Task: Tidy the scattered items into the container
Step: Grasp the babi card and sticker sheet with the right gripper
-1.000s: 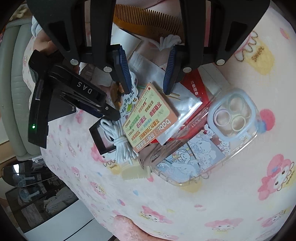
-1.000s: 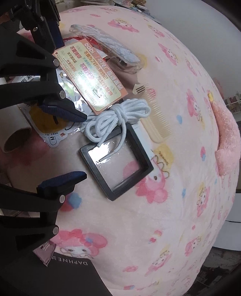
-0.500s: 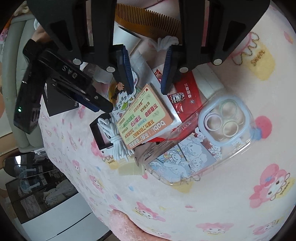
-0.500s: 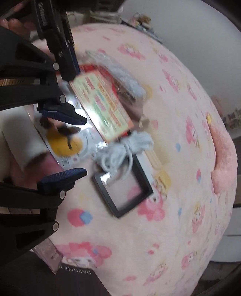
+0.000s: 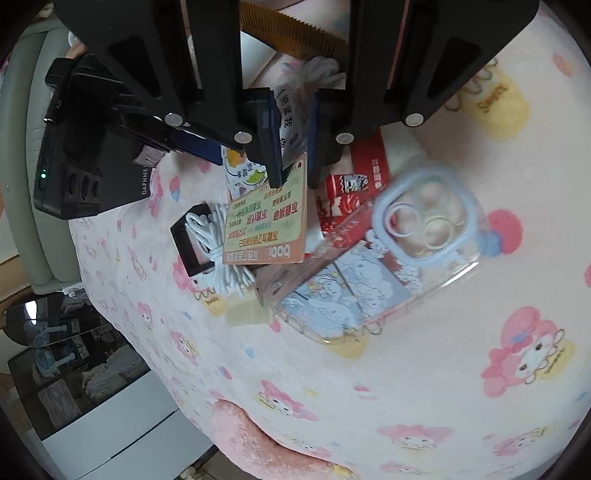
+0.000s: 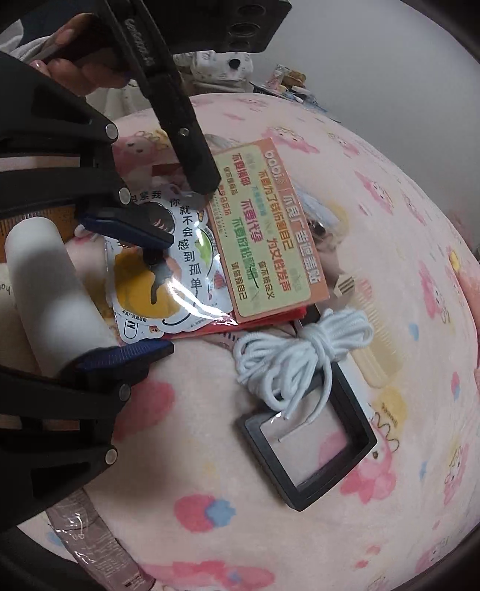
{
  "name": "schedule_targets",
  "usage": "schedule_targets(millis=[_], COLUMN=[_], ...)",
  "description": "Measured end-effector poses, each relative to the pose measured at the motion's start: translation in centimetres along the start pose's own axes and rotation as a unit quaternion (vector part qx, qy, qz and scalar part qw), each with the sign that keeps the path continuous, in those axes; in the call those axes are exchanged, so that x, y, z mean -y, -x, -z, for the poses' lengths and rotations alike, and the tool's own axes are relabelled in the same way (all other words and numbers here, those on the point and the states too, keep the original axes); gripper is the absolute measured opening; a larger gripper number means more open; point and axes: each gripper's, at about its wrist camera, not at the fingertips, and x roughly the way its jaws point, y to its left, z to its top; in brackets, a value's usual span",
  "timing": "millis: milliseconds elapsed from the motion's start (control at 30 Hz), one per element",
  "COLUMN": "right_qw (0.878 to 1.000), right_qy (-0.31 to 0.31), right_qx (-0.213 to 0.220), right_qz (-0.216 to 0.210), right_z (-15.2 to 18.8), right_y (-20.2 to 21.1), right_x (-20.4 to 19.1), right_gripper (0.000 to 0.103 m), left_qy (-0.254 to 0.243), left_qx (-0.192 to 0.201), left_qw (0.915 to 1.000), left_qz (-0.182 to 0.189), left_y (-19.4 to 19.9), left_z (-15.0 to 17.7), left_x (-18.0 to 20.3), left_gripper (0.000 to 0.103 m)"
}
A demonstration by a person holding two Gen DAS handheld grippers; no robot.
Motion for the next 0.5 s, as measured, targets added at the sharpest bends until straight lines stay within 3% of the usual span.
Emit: schedule_targets(millis=[67, 200, 333, 400, 500], right_qw=[1.0, 0.999, 0.997, 0.997, 0.991], right_qy=[0.009, 0.038, 0.056, 0.059, 0.077], right_qx=[-0.001, 0.015, 0.031, 0.032, 0.082], right_qz=[-0.021, -0.009, 0.051, 0.045, 0.079], right_z=[0.9, 0.8, 1.2, 1.6, 2.2], right_y=[0.6, 1.4, 0.7, 0.3, 1.6], right_x=[-0.9, -2.4, -2.3, -2.5, -3.4], right_gripper=[0.047, 0.047, 0.047, 0.047, 0.047], left_qy=[0.007, 0.017, 0.016, 0.01, 0.01], left_qx=[0.008, 0.006, 0.002, 0.004, 0.014], left_qw=[0.9999, 0.9992, 0.9991, 0.9987, 0.998], left_qz=[-0.01, -0.036, -0.04, -0.049, -0.061], left_y=[0.9, 1.6, 1.4, 1.4, 1.7], left_z=[0.3, 0.9, 1.6, 1.9, 2.3], left_x=[-0.9, -2.6, -2.9, -2.5, -2.3], left_gripper=[0.012, 0.02, 0.022, 0.022, 0.022])
